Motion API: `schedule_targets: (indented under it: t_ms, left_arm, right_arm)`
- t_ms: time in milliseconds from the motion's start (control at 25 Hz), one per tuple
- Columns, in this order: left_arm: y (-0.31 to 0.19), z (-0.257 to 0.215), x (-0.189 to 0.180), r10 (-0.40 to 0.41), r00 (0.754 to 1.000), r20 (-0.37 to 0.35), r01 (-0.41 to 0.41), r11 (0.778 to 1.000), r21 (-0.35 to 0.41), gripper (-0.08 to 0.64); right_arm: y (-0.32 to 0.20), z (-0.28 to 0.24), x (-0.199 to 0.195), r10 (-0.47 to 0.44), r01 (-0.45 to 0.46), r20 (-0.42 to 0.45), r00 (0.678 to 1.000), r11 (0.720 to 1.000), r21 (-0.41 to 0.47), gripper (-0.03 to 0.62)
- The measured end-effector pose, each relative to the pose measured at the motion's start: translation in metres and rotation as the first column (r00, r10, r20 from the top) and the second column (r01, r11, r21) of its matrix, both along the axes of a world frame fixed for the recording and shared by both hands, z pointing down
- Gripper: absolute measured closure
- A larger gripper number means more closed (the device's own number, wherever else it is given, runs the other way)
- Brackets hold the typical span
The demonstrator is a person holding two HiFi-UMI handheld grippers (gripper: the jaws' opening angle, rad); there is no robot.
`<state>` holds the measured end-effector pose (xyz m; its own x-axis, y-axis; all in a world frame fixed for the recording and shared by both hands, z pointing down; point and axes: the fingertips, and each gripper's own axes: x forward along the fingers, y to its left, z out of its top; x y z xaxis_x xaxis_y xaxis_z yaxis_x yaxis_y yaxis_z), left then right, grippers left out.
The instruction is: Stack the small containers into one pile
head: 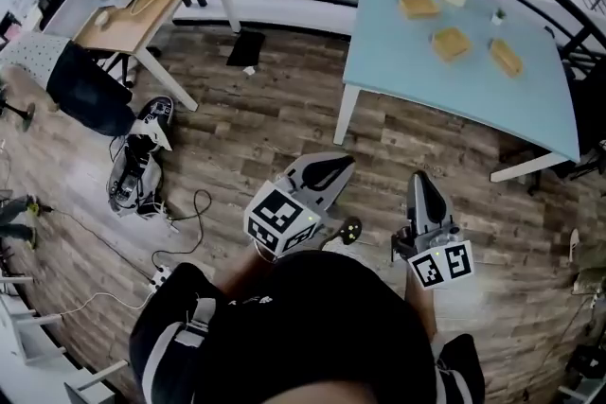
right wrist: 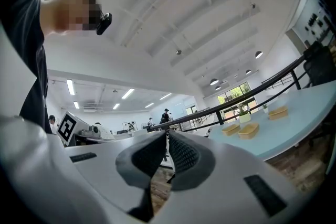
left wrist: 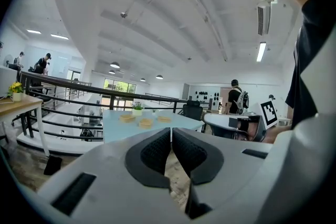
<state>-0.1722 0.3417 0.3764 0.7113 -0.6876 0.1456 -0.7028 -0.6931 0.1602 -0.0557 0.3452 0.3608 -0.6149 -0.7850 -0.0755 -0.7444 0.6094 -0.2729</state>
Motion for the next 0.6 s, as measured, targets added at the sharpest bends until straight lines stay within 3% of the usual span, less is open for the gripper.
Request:
schedule_targets:
  t_ms: [600]
  left_arm:
    - [-0.073,0.002,0.048,-0.038,0.998,0.056,0.039,0.999,-0.018,0.541]
  right_arm:
    - [-0.079,0.011,0.051,-0.028,0.029,0.059,0.998,0.999,-0.026,0.586]
